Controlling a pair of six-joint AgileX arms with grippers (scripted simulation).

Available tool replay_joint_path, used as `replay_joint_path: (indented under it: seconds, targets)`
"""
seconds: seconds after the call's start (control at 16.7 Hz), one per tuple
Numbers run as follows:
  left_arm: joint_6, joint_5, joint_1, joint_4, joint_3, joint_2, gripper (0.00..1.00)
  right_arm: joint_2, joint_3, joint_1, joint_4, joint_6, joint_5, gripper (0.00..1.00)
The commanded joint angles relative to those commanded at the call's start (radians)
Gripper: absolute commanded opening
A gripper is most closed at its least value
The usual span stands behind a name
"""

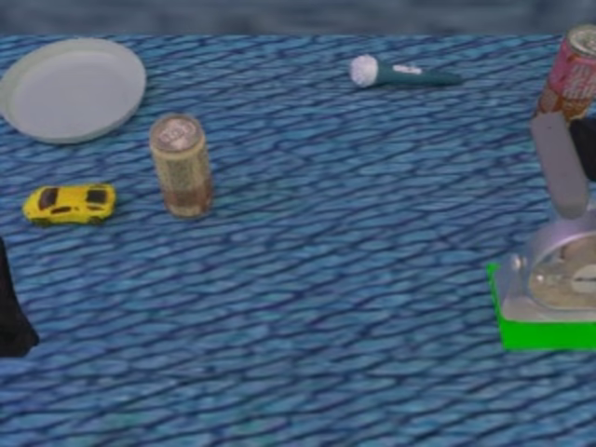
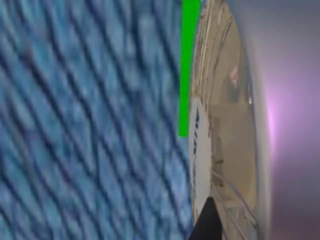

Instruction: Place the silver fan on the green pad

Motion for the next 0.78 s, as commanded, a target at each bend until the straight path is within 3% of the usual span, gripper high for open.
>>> replay_joint_path:
  seconds: [0.72, 0.78]
  targets:
    - [0.0, 0.0, 0.0, 0.0, 0.0, 0.0, 1.0, 0.016, -0.12, 0.0, 0.136, 0.0, 0.0, 0.0]
    - [0.0, 0.0, 0.0, 0.0, 0.0, 0.0, 1.0, 0.016, -0.12, 0.0, 0.136, 0.0, 0.0, 0.08]
